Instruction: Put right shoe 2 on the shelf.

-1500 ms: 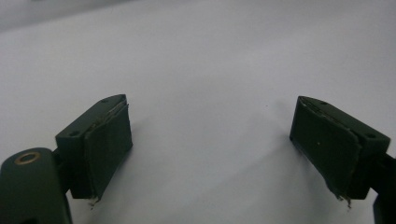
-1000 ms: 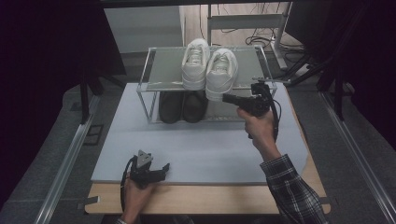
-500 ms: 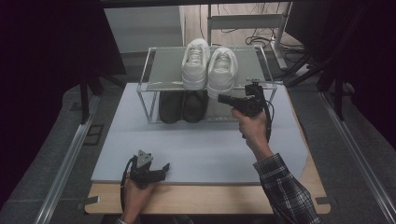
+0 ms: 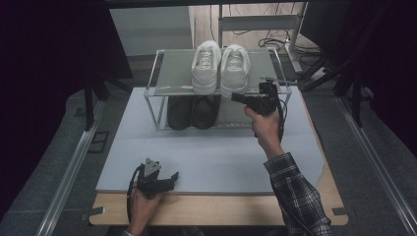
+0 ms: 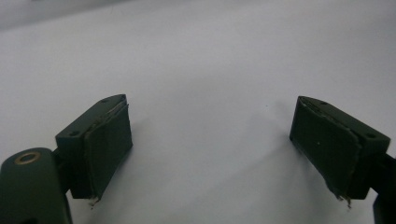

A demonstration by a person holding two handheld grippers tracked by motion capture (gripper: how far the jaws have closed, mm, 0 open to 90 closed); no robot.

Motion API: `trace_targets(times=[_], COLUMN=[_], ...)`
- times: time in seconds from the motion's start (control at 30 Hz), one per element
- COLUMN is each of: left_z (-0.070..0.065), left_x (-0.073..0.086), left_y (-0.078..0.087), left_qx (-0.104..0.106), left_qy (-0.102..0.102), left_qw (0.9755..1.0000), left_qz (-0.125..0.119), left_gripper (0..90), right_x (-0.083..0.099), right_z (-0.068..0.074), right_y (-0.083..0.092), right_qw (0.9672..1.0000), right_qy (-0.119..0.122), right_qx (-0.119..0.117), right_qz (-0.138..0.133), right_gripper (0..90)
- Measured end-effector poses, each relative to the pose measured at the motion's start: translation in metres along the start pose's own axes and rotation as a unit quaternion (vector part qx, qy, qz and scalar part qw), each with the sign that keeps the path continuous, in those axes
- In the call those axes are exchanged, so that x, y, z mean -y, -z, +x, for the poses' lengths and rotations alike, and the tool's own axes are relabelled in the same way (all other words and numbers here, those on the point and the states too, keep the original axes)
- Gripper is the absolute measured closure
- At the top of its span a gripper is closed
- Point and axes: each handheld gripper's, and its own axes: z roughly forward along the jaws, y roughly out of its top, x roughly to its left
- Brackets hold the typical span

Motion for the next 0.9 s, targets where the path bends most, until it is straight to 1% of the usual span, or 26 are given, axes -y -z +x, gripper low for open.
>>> trace_targets(times=[0.03,0.13,0.23,0.33,0.53,0.6,0.8,0.9], left_z=[0.0,0.0,0.0,0.0,0.0,0.0,0.0,0.0], left_x=[0.0,0.0,0.0,0.0,0.0,0.0,0.0,0.0], left_y=[0.0,0.0,0.0,0.0,0.0,0.0,0.0,0.0], left_qx=[0.0,0.0,0.0,0.0,0.0,0.0,0.0,0.0], left_qy=[0.0,0.0,0.0,0.0,0.0,0.0,0.0,0.0], left_qw=[1.0,1.0,1.0,1.0,1.0,1.0,1.0,1.0], left_qz=[0.0,0.0,0.0,0.0,0.0,0.0,0.0,0.0], left_gripper=[12.3,12.3,12.3,12.3,12.3,12.3,12.3,12.3], right_x=[-0.002,-0.003,-0.005,-0.005,-0.004,-0.003,-0.001,-0.001], right_z=[-0.001,-0.001,0.001,0.003,0.003,0.002,0.001,0.002], right_y=[-0.003,-0.007,-0.014,-0.018,-0.016,-0.016,-0.011,-0.008], right_qw=[1.0,1.0,1.0,1.0,1.0,1.0,0.9999,0.9999], right_qy=[-0.003,-0.002,-0.005,-0.003,-0.003,-0.003,-0.003,0.002], right_qx=[0.0,0.002,0.004,0.005,0.001,0.001,-0.006,-0.007], right_qz=[-0.001,0.001,0.002,0.003,0.004,0.009,0.009,0.01], right_gripper=[89.7,89.7,89.6,89.6,89.2,86.3,82.4,79.1])
